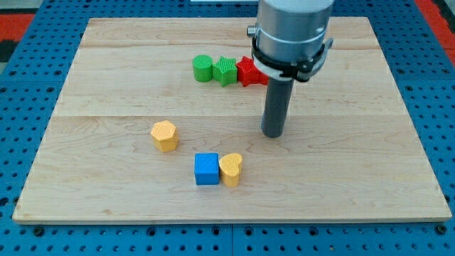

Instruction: Place the blue triangle below the red circle

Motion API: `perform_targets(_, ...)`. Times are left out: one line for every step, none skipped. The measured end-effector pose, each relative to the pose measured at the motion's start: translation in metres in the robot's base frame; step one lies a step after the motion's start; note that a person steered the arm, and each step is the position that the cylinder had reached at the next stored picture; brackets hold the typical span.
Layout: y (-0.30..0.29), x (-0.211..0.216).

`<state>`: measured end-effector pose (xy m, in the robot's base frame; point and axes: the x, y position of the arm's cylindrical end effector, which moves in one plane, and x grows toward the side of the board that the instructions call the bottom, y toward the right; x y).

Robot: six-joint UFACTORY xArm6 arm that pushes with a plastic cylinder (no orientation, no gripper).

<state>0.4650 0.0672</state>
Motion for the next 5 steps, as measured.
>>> perform_targets(0.014,-0.026)
perform_targets(0.005,-0.046)
perform_targets(-0.018,-0.046)
perform_targets(-0.013,-0.034)
perform_targets(-0.006,-0.028)
